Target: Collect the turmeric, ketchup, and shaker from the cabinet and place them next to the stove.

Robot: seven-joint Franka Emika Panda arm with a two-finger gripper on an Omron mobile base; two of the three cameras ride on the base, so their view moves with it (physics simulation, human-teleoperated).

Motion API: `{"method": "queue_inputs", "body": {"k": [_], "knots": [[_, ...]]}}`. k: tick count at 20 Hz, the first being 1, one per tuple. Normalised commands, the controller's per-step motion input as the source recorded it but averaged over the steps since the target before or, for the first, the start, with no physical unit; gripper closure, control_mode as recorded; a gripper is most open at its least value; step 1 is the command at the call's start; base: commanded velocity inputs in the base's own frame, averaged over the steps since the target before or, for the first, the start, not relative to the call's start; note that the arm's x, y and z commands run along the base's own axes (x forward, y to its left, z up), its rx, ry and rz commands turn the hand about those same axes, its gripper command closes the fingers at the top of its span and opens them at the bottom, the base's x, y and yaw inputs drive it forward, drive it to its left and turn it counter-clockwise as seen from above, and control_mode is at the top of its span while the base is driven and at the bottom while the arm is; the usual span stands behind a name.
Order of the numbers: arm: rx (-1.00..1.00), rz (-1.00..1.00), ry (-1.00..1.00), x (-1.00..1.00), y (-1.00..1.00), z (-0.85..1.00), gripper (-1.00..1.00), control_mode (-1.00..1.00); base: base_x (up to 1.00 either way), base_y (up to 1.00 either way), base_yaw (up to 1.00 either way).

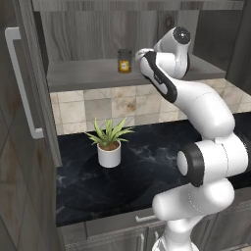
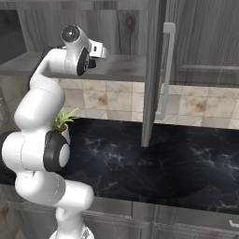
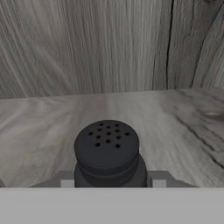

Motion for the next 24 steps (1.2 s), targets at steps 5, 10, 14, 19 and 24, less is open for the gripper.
{"method": "queue_inputs", "body": {"k": [5, 10, 14, 19, 24], "knots": [[0.00, 0.00, 0.00, 0.00, 0.00, -0.01, 1.00, -1.00, 0.00, 0.00, 0.00], [0.00, 0.00, 0.00, 0.00, 0.00, 0.00, 1.00, -1.00, 0.00, 0.00, 0.00], [0.00, 0.00, 0.00, 0.00, 0.00, 0.00, 1.00, -1.00, 0.00, 0.00, 0.00], [0.00, 0.00, 0.00, -0.06, 0.00, -0.04, 1.00, -1.00, 0.00, 0.00, 0.00], [0.00, 0.00, 0.00, -0.19, 0.00, -0.09, 1.00, -1.00, 0.00, 0.00, 0.00]]}}
